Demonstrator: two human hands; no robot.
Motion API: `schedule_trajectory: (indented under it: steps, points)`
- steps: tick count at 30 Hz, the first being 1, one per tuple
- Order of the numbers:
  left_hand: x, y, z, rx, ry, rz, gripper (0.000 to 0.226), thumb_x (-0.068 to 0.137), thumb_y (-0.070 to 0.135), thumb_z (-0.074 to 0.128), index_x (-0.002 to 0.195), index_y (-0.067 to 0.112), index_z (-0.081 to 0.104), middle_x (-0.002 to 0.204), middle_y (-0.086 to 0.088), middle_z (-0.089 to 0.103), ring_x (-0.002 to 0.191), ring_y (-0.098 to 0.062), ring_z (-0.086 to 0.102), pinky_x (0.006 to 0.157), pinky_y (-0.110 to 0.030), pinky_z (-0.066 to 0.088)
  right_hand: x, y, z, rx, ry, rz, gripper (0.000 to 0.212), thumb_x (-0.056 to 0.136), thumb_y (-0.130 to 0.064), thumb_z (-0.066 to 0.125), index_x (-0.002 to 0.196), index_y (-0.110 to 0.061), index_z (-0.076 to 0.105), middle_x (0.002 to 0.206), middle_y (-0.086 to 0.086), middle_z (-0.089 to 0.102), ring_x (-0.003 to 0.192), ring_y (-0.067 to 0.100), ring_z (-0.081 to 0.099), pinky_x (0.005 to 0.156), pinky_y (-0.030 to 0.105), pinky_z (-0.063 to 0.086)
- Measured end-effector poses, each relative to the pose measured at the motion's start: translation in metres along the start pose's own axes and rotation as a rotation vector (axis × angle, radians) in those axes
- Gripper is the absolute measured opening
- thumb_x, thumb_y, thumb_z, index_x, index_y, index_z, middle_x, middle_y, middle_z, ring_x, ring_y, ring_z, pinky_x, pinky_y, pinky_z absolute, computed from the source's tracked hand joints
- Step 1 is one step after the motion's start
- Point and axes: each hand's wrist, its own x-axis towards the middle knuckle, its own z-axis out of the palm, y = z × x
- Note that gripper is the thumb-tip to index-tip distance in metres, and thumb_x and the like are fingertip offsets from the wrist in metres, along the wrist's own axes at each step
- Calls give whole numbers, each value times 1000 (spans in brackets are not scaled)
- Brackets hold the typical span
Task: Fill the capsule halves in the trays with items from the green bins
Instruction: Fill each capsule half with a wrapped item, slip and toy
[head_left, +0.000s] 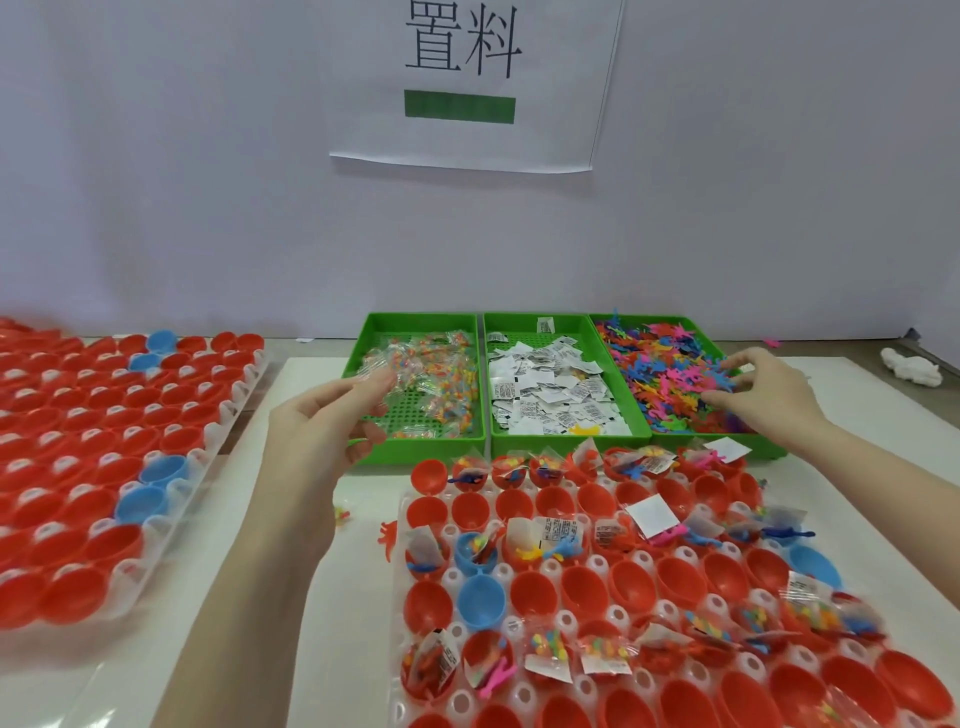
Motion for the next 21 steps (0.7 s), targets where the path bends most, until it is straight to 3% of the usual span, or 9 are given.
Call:
schedule_trajectory:
  steps: [3, 7, 11, 12, 14, 15, 18, 21]
  points:
    - [1, -1, -1, 10, 7, -19, 17, 64, 31, 70, 74, 17, 69, 70, 4, 61, 54, -7, 51, 57, -18, 41, 0, -1, -1, 76, 70, 57, 33, 82, -5, 65, 111, -3, 50, 111, 23, 61, 98, 36, 57, 73, 33, 39]
    - [1, -2, 1, 3, 15, -27, 10, 70, 28, 70, 72, 18, 69, 68, 5, 63, 53, -6, 53, 58, -19, 41, -1, -16, -1, 269, 41, 98, 26, 90, 4, 39, 115, 1, 47, 95, 23, 61, 62, 24, 56, 58, 30, 42]
    - [0, -3, 5, 6, 11, -32, 12, 70, 28, 71, 72, 16, 68, 60, 9, 62, 53, -6, 53, 59, -20, 41, -2, -51, 10, 211, -55, -4, 30, 93, -2, 33, 116, -6, 53, 82, 7, 56, 53, 15, 43, 47, 27, 31]
    - [1, -4, 5, 10, 14, -32, 12, 72, 28, 71, 72, 16, 68, 59, 9, 62, 53, -6, 53, 59, -20, 41, -4, -63, 14, 177, -115, -50, 32, 93, -3, 32, 115, -8, 54, 87, 7, 59, 57, 18, 47, 51, 26, 34]
    - [0, -4, 5, 17, 17, -31, 13, 73, 28, 71, 72, 15, 68, 60, 9, 62, 53, -6, 53, 59, -19, 41, -11, -85, 22, 59, -241, -161, 33, 92, -5, 33, 115, -6, 56, 116, 12, 60, 85, 27, 59, 69, 28, 40]
    - [0, -4, 5, 20, 17, -30, 13, 73, 28, 70, 73, 15, 68, 60, 9, 62, 53, -5, 53, 59, -19, 41, -15, -94, 26, -7, -298, -212, 32, 92, -8, 35, 111, -4, 59, 120, 14, 59, 97, 30, 58, 77, 30, 41]
    - [0, -4, 6, 21, 18, -36, 13, 74, 27, 70, 77, 15, 68, 64, 8, 65, 55, -5, 57, 58, -19, 43, -20, -109, 39, -171, -424, -299, 28, 89, -22, 45, 91, -1, 64, 89, 11, 63, 82, 28, 56, 72, 36, 45]
    - [-1, -2, 8, 30, 17, -40, 11, 77, 26, 69, 79, 15, 68, 70, 5, 67, 60, -8, 58, 60, -19, 43, -22, -115, 49, -351, -455, -374, 39, 83, -36, 59, 116, -16, 62, 113, 3, 63, 93, 21, 58, 74, 32, 45]
